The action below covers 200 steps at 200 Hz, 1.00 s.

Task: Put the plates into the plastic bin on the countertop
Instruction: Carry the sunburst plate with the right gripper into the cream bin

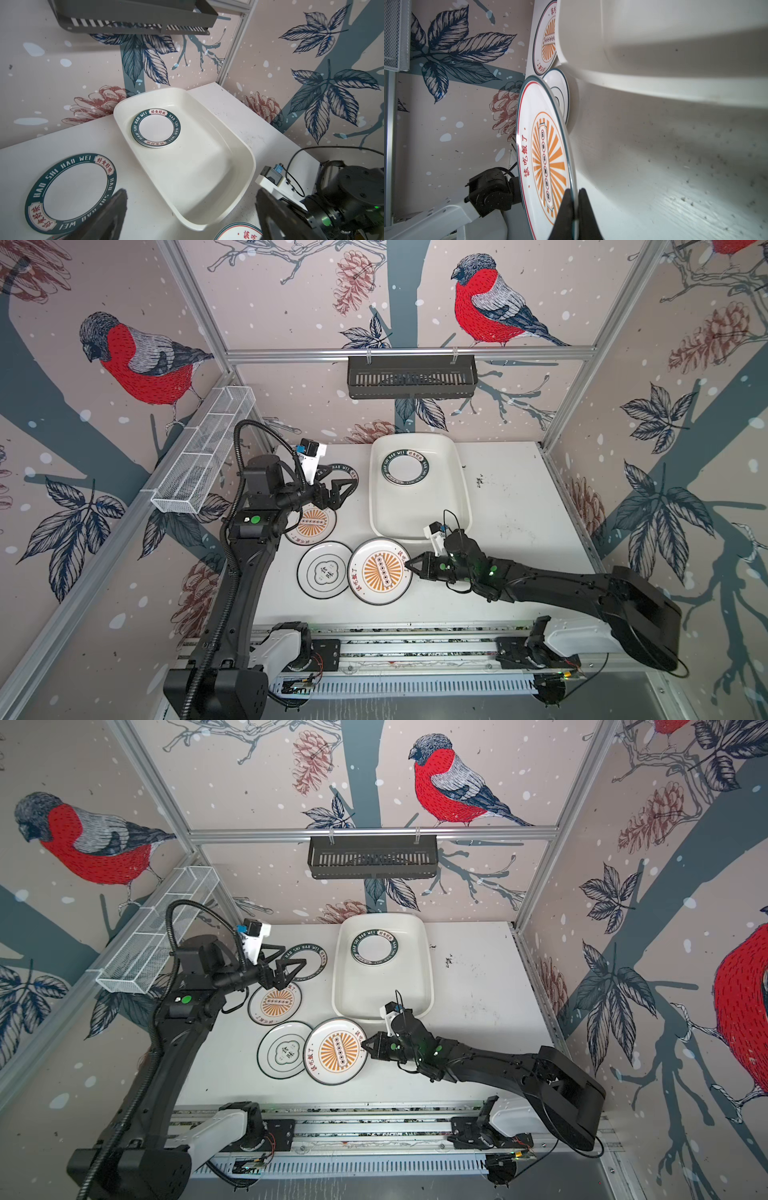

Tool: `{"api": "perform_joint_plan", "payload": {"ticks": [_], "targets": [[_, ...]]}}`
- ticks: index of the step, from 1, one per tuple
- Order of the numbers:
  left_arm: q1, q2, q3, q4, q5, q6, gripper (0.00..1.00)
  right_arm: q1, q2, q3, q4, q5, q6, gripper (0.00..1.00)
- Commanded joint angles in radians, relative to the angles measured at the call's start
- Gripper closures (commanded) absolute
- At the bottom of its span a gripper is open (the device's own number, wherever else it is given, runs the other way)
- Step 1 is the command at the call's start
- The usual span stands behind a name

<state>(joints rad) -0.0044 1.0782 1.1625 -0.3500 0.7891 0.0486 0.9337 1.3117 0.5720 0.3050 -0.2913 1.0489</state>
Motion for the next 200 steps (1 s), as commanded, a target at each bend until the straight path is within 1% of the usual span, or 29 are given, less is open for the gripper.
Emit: {"api": "perform_joint_plan", "payload": {"ticks": [1,25,47,77,102,140,165,200], "targets": [[0.003,-0.005,0.010,-0.023,0.014,0.007,0.04,-0.056,-0.021,0.040,-0.021,-0.073,-0.041,0.98],[0.004,-0.011,-0.029,-0.008,0.048,0.008,0.04,-0.155,-0.042,0.116,-0.112,-0.097,-0.099,0.98],[0.003,-0.014,-0.045,-0.001,0.033,0.008,0.04,-0.251,-0.029,0.199,-0.197,-0.122,-0.160,0.98],[0.004,-0.008,-0.040,0.003,0.026,0.005,0.04,-0.374,0.036,0.287,-0.245,-0.173,-0.227,0.98],[0.003,0.007,-0.016,-0.009,0.022,0.007,0.04,-0.445,0.107,0.341,-0.245,-0.210,-0.265,0.98],[0.004,0.001,-0.049,0.010,0.022,0.000,0.04,-0.515,0.242,0.415,-0.245,-0.247,-0.316,0.98],[0.004,-0.005,-0.060,0.014,0.036,-0.005,0.04,-0.530,0.326,0.467,-0.260,-0.255,-0.350,0.98],[0.004,0.008,-0.031,0.008,0.064,-0.019,0.04,-0.544,0.393,0.513,-0.295,-0.247,-0.380,0.98]]}}
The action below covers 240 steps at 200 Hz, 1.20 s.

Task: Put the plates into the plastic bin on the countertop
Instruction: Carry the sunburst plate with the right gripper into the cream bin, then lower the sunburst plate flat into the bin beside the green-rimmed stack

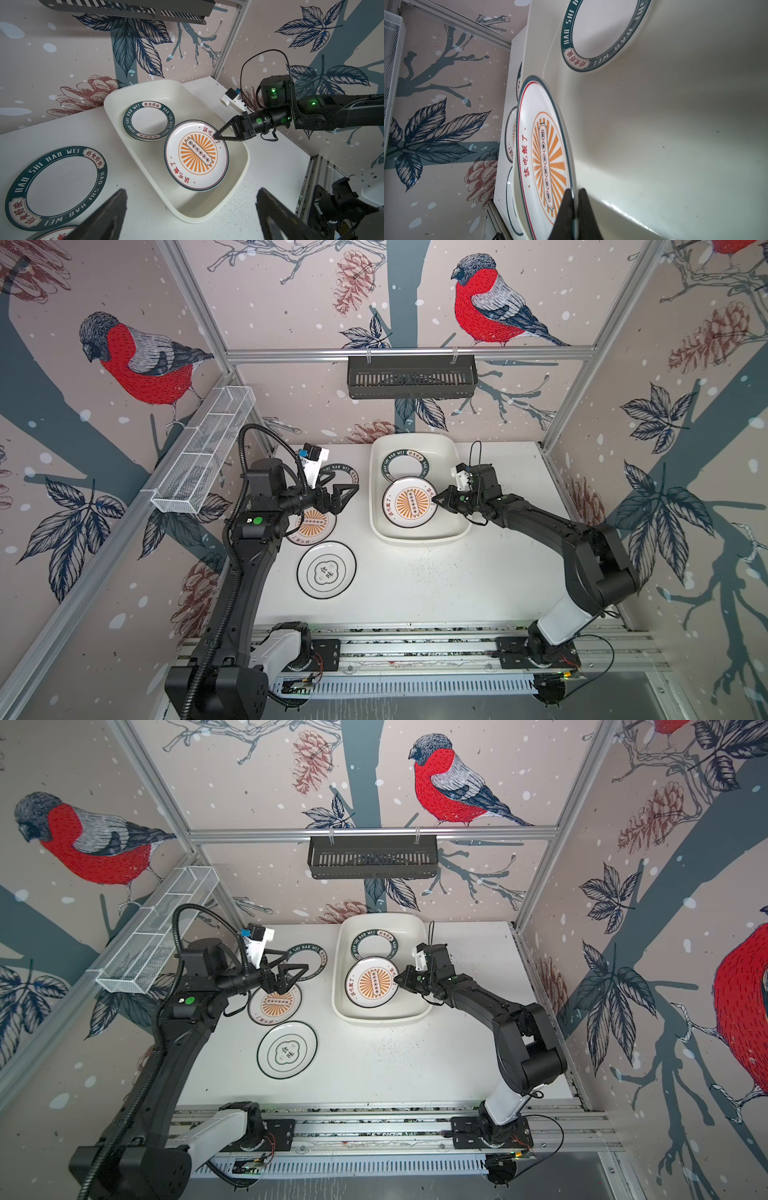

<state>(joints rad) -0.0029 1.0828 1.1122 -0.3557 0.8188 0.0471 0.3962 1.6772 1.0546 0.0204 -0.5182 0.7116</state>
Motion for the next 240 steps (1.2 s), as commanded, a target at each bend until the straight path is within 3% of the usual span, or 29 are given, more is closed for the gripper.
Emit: {"api": "perform_joint_plan", "payload": {"ticks": [1,83,240], "targets": [[0.002,0.003,0.019,0.014,0.034,-0.018,0.04,-0.006,0.030,0.032,-0.012,-0.020,-0.044,0.98],[0.002,0.005,0.009,0.016,0.039,-0.020,0.04,-0.020,0.161,0.139,-0.082,0.013,-0.078,0.98],[0.002,-0.006,-0.008,0.024,0.028,-0.011,0.04,-0.022,0.251,0.220,-0.183,0.049,-0.112,0.96]]}}
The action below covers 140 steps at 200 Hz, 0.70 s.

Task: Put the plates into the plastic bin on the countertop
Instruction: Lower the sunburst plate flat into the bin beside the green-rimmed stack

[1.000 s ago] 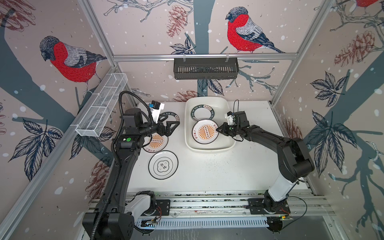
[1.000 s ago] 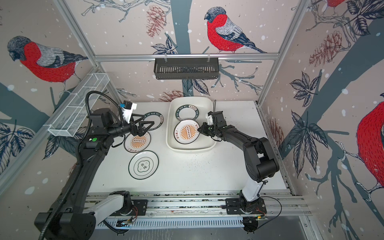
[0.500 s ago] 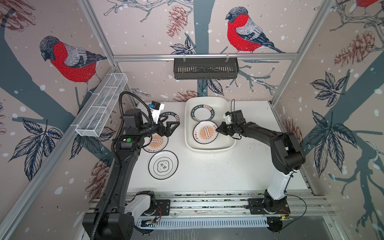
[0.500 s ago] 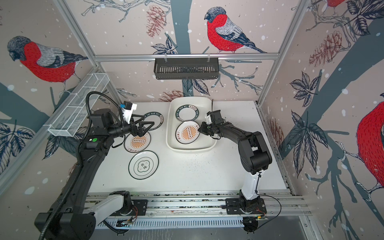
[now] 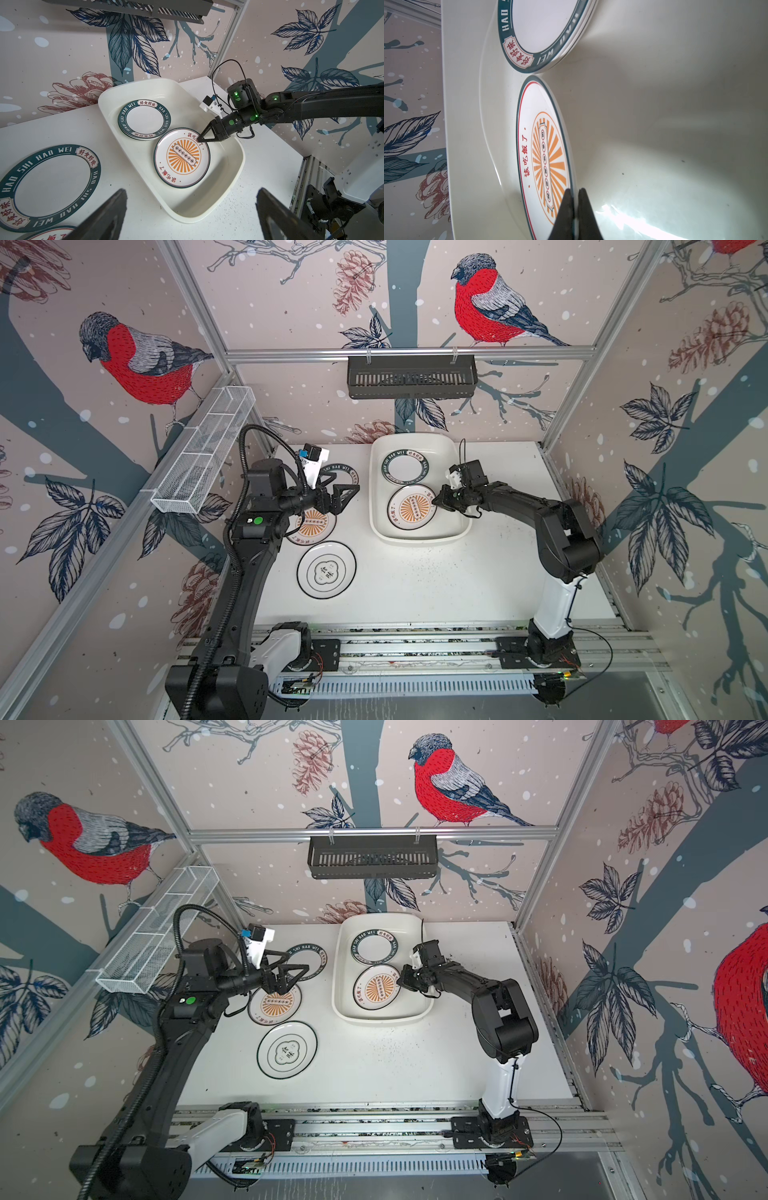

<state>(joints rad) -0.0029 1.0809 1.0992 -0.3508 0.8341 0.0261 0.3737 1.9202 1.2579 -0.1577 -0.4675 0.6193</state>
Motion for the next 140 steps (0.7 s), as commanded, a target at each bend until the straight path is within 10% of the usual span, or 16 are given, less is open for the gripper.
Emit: {"api": "perform_joint_plan", "payload": {"ticks": [1,140], "targets": [[0.003,-0.004,0.004,0.019,0.013,0.010,0.04,0.000,0.009,0.017,-0.005,-0.002,-0.020,0.96],[0.001,-0.009,0.008,0.013,0.010,0.015,0.04,0.000,0.052,0.031,-0.033,0.024,-0.027,0.88]]}}
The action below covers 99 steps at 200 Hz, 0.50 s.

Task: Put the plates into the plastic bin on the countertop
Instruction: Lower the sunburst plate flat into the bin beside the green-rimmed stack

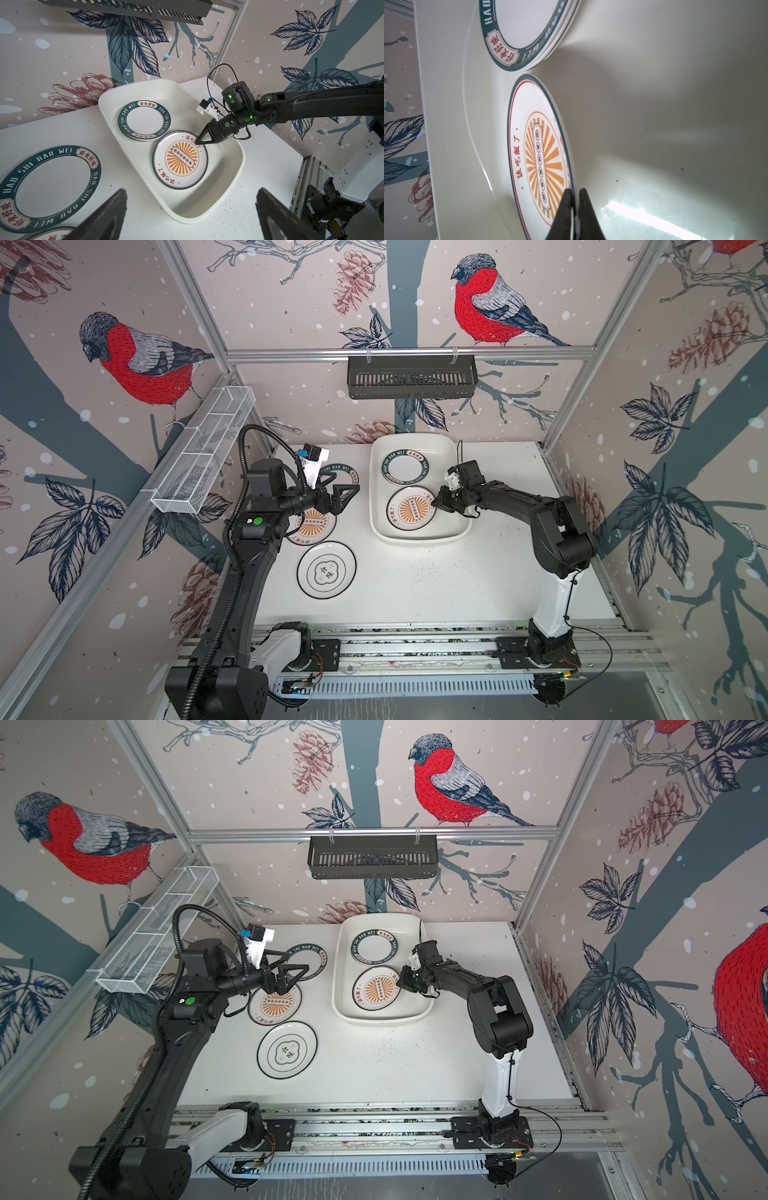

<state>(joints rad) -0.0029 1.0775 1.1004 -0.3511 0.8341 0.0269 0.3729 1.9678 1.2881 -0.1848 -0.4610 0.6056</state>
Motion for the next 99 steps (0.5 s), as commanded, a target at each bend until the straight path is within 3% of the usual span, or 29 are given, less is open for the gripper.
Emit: {"api": "perform_joint_plan", "payload": {"ticks": [1,99], "targets": [[0.002,-0.006,0.005,0.013,0.010,0.014,0.04,0.000,0.004,0.001,-0.006,0.018,-0.013,0.88],[0.003,-0.003,0.001,0.029,0.026,-0.008,0.04,-0.001,0.031,0.009,-0.013,0.023,-0.022,0.86]]}}
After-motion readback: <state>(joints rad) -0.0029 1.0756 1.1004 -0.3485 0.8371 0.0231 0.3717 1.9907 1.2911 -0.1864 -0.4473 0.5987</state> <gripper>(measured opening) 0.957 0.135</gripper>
